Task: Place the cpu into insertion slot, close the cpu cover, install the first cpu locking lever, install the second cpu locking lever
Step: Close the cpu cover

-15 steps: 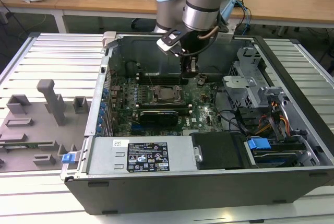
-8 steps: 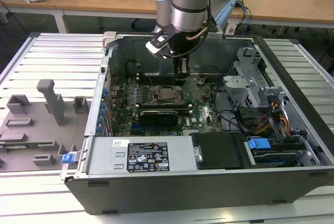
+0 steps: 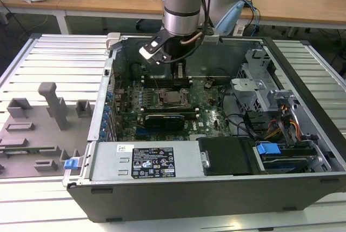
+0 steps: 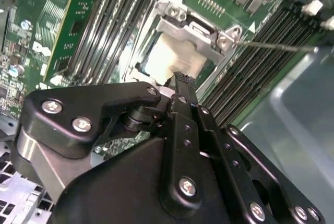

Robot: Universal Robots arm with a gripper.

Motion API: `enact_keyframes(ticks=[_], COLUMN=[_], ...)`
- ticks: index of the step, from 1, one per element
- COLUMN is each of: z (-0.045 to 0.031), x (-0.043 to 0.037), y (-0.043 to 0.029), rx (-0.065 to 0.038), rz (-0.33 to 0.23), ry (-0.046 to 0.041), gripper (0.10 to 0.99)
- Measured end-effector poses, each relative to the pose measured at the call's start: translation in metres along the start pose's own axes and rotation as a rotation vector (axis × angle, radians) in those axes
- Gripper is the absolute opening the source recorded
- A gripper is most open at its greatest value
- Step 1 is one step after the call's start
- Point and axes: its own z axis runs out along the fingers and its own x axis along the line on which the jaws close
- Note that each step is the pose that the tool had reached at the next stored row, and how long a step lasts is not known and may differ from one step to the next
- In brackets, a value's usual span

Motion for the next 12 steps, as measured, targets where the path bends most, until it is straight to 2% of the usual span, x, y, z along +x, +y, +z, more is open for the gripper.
enact_keyframes(ticks=[5, 12], z=[0.0015, 0.0016], x=[-0.0074, -0.0075], y=[-0.0028, -0.0028], rx=[0.0, 0.0], rz=[0.0, -0.011], ry=[0.0, -0.0002], gripper=[0.106, 0.106])
